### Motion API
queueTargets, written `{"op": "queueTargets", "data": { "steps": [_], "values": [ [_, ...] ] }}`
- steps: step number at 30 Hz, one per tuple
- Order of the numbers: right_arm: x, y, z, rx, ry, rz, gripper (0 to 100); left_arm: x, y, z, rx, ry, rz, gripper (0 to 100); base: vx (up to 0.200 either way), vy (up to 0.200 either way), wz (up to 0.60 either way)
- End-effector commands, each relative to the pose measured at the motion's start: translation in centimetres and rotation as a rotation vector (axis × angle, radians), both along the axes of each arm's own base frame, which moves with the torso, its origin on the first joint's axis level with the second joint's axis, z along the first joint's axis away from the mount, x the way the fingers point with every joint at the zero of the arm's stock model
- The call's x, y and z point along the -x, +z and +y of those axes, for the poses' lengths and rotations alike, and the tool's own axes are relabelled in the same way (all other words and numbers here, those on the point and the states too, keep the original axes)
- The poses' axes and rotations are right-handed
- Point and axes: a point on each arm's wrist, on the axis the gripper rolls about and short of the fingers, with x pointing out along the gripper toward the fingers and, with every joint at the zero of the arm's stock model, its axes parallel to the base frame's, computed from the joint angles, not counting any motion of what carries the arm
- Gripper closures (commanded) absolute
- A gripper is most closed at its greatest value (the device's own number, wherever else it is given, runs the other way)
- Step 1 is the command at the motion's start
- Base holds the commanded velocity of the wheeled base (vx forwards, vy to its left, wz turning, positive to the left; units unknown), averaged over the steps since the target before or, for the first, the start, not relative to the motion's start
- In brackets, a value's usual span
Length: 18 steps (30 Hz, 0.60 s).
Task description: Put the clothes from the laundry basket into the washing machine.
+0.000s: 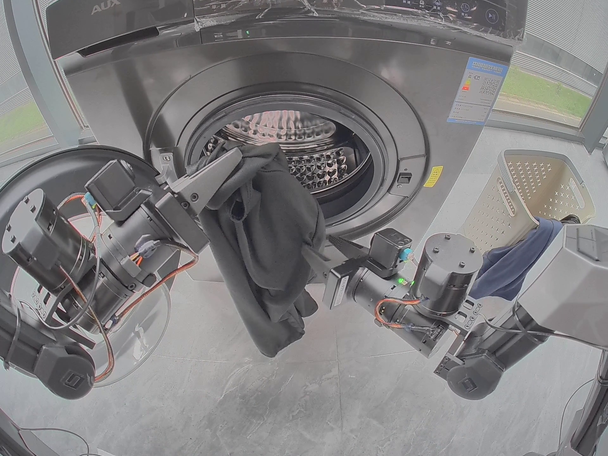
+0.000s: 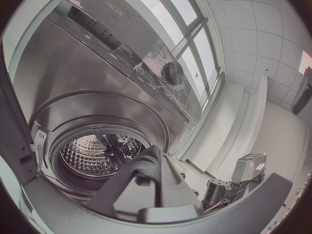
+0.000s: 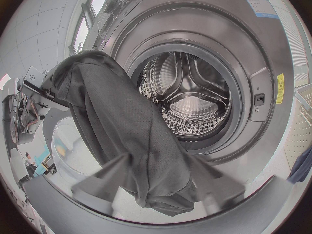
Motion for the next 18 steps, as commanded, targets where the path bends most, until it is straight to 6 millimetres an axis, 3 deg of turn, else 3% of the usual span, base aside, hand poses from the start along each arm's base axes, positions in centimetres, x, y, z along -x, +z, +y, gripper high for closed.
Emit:
{"op": "queueTargets", "data": {
  "steps": [1, 10, 18],
  "values": [
    [1.1, 0.6, -0.8, 0.002, 0.006, 0.002, 100, -0.2, -0.2, -0.1, -0.001, 0.002, 0.007, 100, 0.0, 0.0, 0.0],
    [4.5, 0.9, -3.0, 0.037, 0.031, 0.036, 100, -0.3, -0.2, -0.1, -0.001, 0.008, 0.009, 100, 0.0, 0.0, 0.0],
    [3.9, 0.8, -2.3, 0.03, 0.032, 0.036, 100, -0.3, -0.2, 0.0, 0.0, 0.008, 0.007, 100, 0.0, 0.0, 0.0]
  ]
}}
